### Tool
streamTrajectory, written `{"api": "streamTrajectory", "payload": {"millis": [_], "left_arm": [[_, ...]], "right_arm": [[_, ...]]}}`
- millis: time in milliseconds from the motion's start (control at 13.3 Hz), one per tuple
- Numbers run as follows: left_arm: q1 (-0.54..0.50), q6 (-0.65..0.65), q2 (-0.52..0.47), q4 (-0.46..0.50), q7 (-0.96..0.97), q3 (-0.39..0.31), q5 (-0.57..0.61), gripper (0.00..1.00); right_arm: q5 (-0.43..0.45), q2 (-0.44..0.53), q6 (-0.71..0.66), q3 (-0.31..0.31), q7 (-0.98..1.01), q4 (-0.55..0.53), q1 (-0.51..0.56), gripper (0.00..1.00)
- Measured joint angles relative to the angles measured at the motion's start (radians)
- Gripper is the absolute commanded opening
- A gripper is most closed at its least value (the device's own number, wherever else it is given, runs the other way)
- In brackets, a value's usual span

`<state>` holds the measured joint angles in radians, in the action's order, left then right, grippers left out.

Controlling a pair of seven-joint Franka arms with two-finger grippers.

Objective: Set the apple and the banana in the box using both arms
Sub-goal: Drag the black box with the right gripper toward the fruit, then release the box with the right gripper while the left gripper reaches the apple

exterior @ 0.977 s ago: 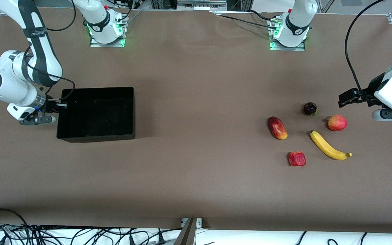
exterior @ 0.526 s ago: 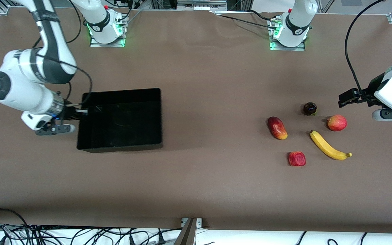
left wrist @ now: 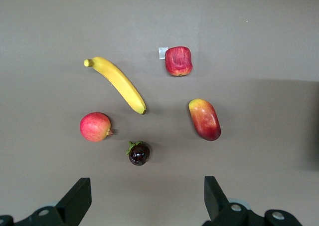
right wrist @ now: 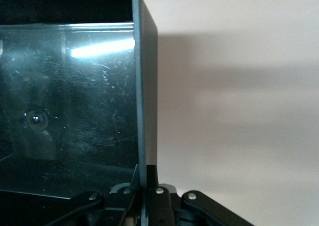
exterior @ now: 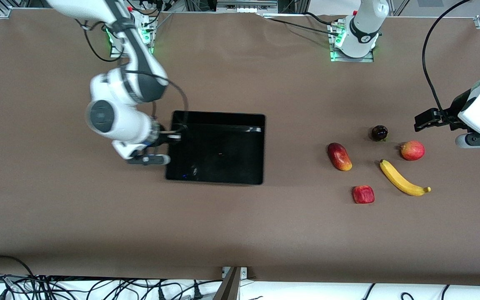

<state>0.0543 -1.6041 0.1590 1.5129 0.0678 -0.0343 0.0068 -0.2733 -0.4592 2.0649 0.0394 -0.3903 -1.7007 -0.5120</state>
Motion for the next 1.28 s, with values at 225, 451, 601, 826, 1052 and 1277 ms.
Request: {"api": "streamTrajectory", "payload": {"millis": [225, 451, 601, 826, 1052, 1277], "left_arm": [[0.000, 0.000, 0.000, 0.000, 0.000, 0.000, 0.000, 1.00], [0.000, 0.001, 0.000, 0.000, 0.000, 0.000, 0.000, 1.00], [0.000, 0.007, 0.001, 0.000, 0.000, 0.000, 0.000, 1.00], [0.001, 0.033, 0.005, 0.000, 0.000, 0.000, -0.006, 1.00], [0.002, 0.036, 0.020, 0.000, 0.000, 0.000, -0.008, 1.00], [0.002, 0.037, 0.055, 0.000, 0.000, 0.000, -0.008, 1.00]], "right_arm": [[-0.001, -0.089, 0.134, -0.002, -0.156, 0.024, -0.134, 0.00], [-0.001, -0.163, 0.225, -0.002, -0.230, 0.030, -0.214, 0.00], [-0.001, -0.175, 0.238, 0.000, -0.237, 0.041, -0.233, 0.00], [-0.001, -0.178, 0.240, 0.000, -0.238, 0.043, -0.256, 0.11], [-0.002, -0.178, 0.243, 0.002, -0.238, 0.051, -0.263, 1.00], [-0.001, -0.174, 0.211, 0.018, -0.235, 0.104, -0.260, 1.00]]}}
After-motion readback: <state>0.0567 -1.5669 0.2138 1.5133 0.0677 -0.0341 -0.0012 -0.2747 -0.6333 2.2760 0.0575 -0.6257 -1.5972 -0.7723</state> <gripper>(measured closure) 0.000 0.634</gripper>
